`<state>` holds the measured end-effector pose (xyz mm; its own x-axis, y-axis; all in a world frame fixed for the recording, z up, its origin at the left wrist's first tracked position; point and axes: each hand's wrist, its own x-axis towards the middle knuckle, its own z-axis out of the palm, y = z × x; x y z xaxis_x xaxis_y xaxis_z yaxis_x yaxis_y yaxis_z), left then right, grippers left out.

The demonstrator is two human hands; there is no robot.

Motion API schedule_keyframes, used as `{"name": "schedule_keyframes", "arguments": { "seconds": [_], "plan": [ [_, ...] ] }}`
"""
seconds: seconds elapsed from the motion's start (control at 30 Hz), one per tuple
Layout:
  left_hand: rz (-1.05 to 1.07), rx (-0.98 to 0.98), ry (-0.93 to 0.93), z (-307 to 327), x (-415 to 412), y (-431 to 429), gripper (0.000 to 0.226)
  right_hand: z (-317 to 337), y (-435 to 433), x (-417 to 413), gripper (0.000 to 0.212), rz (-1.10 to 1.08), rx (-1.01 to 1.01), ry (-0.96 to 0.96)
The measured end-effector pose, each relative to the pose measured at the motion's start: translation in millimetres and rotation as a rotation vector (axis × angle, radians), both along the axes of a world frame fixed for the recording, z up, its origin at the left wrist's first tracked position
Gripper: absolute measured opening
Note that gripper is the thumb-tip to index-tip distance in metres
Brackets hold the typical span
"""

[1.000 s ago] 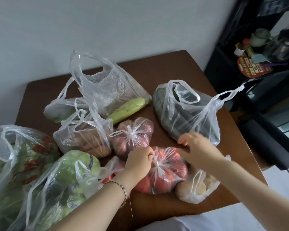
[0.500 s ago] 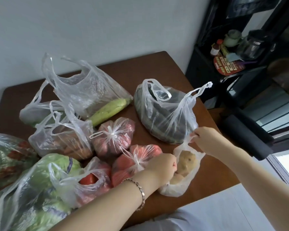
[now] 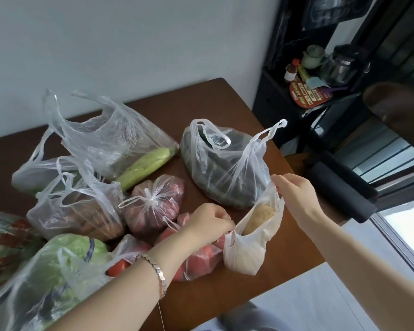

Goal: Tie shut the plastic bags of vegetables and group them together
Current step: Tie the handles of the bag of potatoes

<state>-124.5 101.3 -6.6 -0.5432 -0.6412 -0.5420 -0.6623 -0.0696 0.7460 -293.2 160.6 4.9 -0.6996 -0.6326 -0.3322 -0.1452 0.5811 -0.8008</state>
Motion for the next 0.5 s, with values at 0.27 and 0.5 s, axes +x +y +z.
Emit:
{"name": "schedule_keyframes", "arguments": {
  "seconds": [0.27,0.5],
  "plan": [
    [0.142,0.239,0.388,-19,-4,13,0.010,-22,27,10,0.031,0.110,-0.134,0.078],
    [0.107,0.166,0.343,-33,-13,23,0.029,-37,7,9,0.032,0.349,-0.011,0.022]
  ]
}}
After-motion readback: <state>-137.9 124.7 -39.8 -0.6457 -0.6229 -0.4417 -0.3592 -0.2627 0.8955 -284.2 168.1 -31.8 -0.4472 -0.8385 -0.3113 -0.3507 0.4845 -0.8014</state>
